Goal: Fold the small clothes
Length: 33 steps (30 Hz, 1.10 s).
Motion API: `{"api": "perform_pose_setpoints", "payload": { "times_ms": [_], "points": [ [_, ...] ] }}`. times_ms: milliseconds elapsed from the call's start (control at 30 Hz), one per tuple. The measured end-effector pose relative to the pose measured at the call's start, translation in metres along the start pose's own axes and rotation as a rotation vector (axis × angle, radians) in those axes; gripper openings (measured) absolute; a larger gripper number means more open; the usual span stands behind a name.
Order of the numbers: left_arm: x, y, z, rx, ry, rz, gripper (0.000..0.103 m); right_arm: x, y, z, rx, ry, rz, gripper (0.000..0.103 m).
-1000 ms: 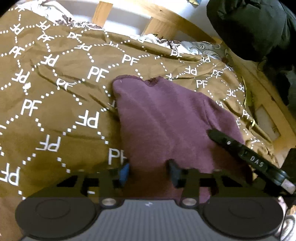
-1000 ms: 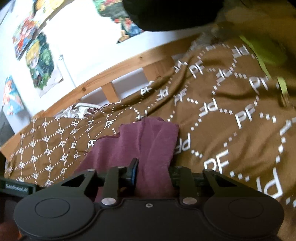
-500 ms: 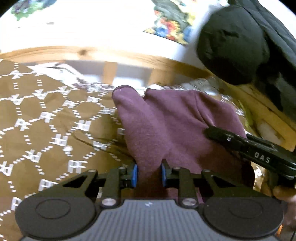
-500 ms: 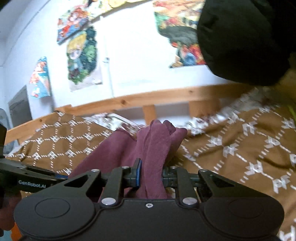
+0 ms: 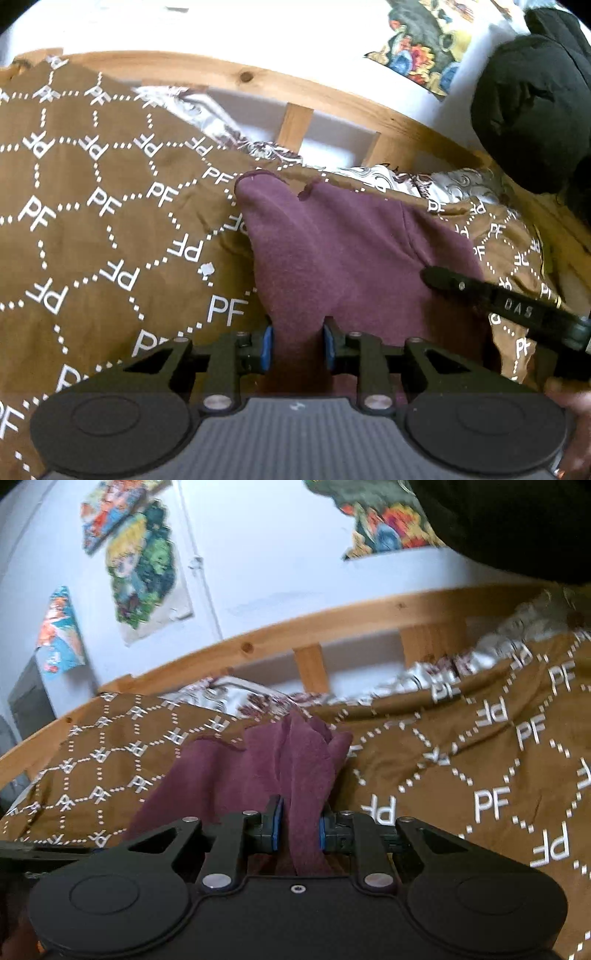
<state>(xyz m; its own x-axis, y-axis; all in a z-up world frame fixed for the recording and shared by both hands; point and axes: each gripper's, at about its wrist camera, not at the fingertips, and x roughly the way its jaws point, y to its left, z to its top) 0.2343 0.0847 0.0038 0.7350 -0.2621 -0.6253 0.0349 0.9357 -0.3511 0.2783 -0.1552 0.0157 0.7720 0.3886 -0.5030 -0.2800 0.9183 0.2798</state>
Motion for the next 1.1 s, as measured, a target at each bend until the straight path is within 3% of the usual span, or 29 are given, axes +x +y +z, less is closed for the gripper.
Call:
{"api": "perform_pose_setpoints", "payload": {
  "times_ms": [133, 200, 267, 567, 733, 1100],
  "points": [
    [0.0, 0.003, 0.002, -0.02, 0.011, 0.038, 0.039, -0.005, -0.006, -0.004, 0.011, 0.008, -0.049, 0.03],
    [-0.003, 0.004, 0.002, -0.029, 0.012, 0.042, 0.052, -0.012, -0.009, -0.005, 0.012, 0.004, -0.055, 0.032],
    [-0.008, 0.004, 0.002, -0.044, 0.008, 0.043, 0.068, -0.02, -0.01, -0.006, 0.008, -0.004, -0.067, 0.044],
    [-0.052, -0.023, -0.004, -0.002, -0.034, 0.075, 0.099, -0.081, 0.001, -0.004, -0.04, -0.096, -0.085, 0.085],
    [-0.088, -0.039, -0.016, 0.028, -0.084, 0.077, 0.102, -0.127, 0.01, -0.006, -0.075, -0.164, -0.079, 0.099],
    [-0.14, -0.063, -0.043, 0.133, -0.103, 0.118, 0.102, -0.214, 0.032, -0.021, -0.162, -0.267, -0.13, 0.102]
  ]
}}
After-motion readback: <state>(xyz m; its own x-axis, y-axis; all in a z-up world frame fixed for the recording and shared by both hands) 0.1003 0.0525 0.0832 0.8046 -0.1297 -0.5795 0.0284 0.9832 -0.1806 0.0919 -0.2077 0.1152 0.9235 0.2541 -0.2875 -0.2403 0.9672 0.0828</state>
